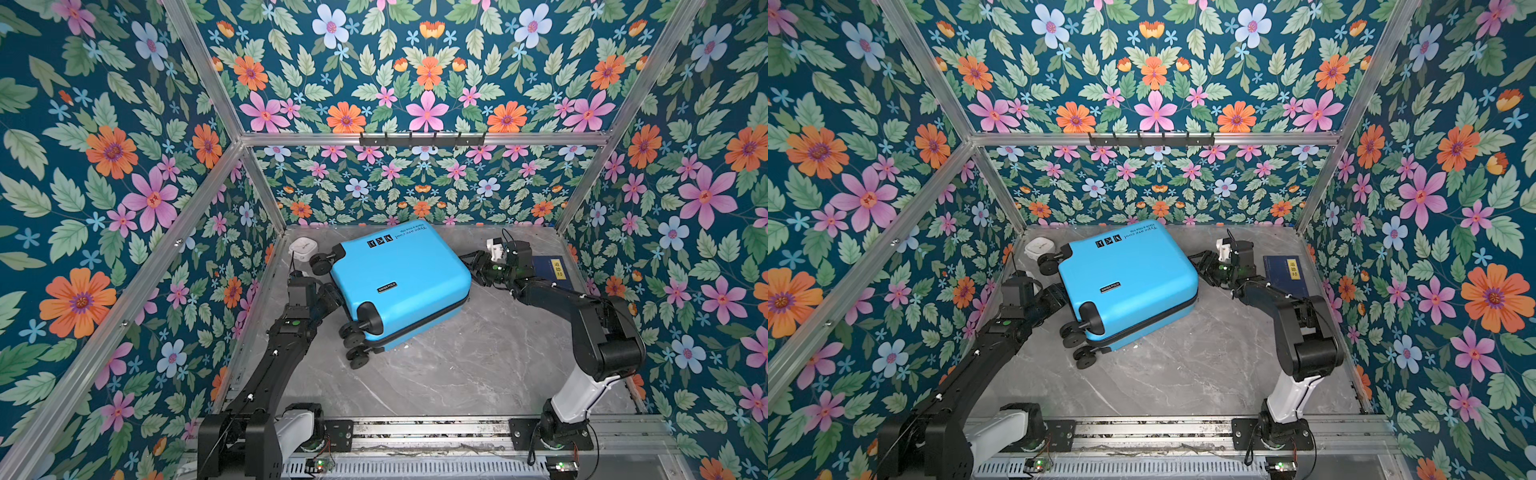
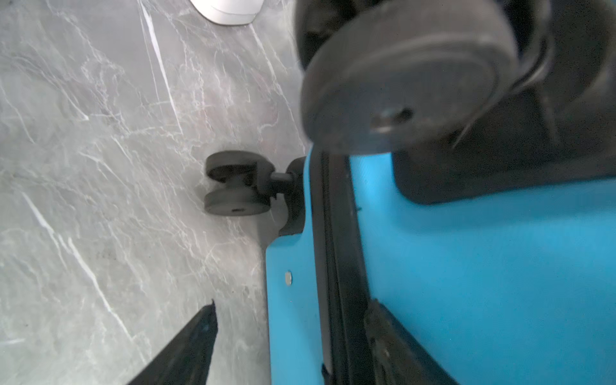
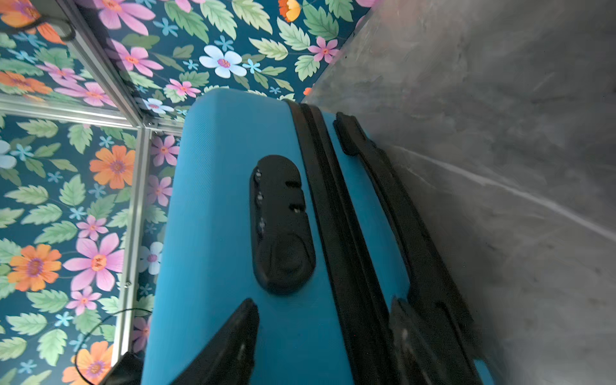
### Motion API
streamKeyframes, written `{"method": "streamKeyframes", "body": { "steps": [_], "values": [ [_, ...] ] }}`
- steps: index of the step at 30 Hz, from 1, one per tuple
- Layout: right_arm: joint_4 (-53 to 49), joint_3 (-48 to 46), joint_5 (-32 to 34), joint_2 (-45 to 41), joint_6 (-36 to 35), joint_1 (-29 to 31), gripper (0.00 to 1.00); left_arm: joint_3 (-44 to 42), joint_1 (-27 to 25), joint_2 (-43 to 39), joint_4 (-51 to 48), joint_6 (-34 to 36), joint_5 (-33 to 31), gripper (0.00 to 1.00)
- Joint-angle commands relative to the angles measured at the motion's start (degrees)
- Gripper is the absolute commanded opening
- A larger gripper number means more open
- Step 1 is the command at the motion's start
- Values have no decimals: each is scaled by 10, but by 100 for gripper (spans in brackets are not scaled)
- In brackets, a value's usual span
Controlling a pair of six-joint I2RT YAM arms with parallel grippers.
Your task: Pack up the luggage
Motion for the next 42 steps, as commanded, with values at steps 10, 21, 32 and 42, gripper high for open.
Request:
{"method": "streamKeyframes", "body": {
  "steps": [10, 21, 32, 42],
  "values": [
    [-75, -199, 46, -200, -76, 72, 69, 12, -5, 42, 37, 38, 138, 74],
    [-391, -217, 248, -404, -118, 72, 99, 98, -6, 186, 156, 44, 258, 74],
    [-596, -167, 384, -526, -124, 69, 99, 253, -52, 358, 226, 17, 315, 75],
    [-643, -163, 381, -574, -149, 46, 91, 324, -64, 371, 203, 0, 218, 73]
  ]
}}
